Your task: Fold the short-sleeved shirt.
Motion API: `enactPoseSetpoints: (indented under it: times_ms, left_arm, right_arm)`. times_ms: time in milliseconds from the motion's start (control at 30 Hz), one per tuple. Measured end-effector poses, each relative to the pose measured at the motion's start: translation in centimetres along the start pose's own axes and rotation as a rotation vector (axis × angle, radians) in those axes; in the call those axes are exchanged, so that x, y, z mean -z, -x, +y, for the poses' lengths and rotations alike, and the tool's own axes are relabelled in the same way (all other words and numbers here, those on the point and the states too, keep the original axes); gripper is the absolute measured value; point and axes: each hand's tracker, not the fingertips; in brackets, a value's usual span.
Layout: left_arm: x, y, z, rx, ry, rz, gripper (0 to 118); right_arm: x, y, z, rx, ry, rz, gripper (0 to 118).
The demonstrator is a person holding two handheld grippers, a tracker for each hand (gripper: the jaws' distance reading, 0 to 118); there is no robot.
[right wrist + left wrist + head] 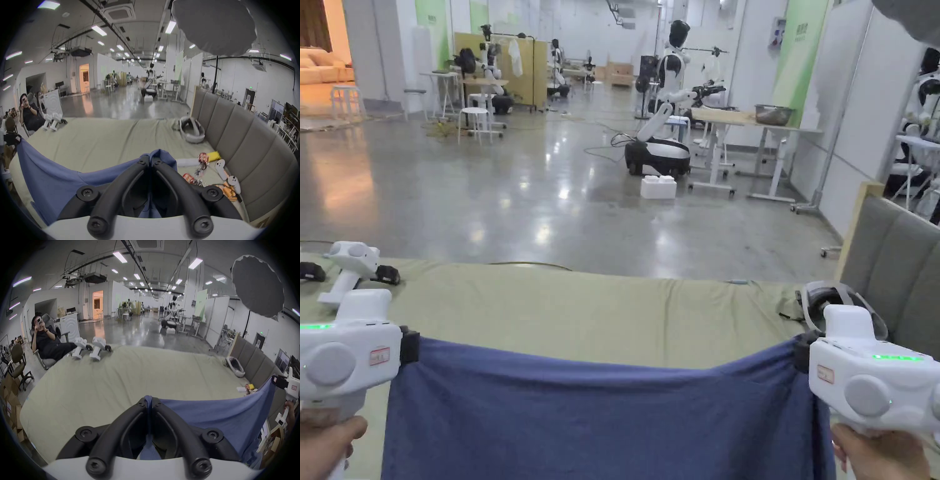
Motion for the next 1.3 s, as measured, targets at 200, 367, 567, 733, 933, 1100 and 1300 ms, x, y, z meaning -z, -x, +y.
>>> enactPoseSetpoints:
  times_ms: [200, 367, 567, 733, 933, 1100, 1300]
  left_arm:
    - [-2.1, 0.4, 5.9, -0.006, -0.076, -0.01, 6]
    - [-2.4, 0.4, 11.5, -0.001, -0.124, 0.004, 6]
    - [-1.9, 0.4, 18.7, -0.002, -0.182, 0.025, 6]
    - [-1.1, 0.2, 24.4, 0.008, -0.223, 0.049, 6]
    - [-0.4, -0.2, 28.8, 0.031, -0.266, 0.075, 6]
    - [-0.2, -0.1, 30.5, 0.016, -0.287, 0.085, 6]
    - [0.0, -0.1, 30.2, 0.017, -0.284, 0.087, 6]
  right_arm:
    - [-2.0, 0.3, 6.1, -0.013, -0.108, -0.005, 4]
    - [-1.8, 1.0, 11.8, -0.033, -0.178, -0.014, 4]
    - [-0.1, 1.9, 19.1, -0.038, -0.241, -0.029, 4]
    - [1.1, 3.0, 24.5, -0.054, -0.284, -0.049, 4]
    - [1.8, 3.8, 28.9, -0.072, -0.327, -0.074, 4]
    - [1.7, 4.4, 30.7, -0.104, -0.346, -0.092, 4]
    - [1.5, 4.7, 30.7, -0.101, -0.351, -0.098, 4]
